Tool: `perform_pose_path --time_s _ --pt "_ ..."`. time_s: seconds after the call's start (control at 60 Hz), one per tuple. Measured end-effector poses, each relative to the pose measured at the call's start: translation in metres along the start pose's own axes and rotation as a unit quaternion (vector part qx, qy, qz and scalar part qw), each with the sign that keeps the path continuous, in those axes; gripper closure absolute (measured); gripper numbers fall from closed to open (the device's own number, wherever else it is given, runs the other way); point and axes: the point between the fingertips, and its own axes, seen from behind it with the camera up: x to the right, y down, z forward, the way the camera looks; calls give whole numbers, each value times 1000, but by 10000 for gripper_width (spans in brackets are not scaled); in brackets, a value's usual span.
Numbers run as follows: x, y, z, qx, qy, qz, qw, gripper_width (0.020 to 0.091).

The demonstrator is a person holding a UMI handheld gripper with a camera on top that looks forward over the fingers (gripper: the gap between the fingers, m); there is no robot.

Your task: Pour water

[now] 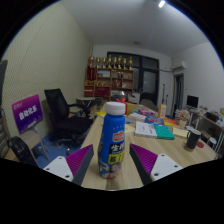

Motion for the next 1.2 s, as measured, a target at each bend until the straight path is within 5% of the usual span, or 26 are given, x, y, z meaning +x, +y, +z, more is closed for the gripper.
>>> perform_pose_path --time_s 0.133,0.217,0.417,0.5,0.567,0.7,0.867,1.033,1.2 --pt "13 8 50 3 10 6 1000 268" --pt "3 16 68 -4 -7 -1 1000 496" --pt "-4 14 78 -1 -16 -1 1000 546" --pt "0 16 81 -25 -45 20 999 627" --pt "-6 -12 75 -24 -69 68 995 632" --pt "52 -123 62 30 -110 220 969 631" --pt "180 -193 58 41 -152 542 826 633" --pt "294 -145 85 18 -179 777 603 633" --pt "341 -116 96 15 -172 870 462 634"
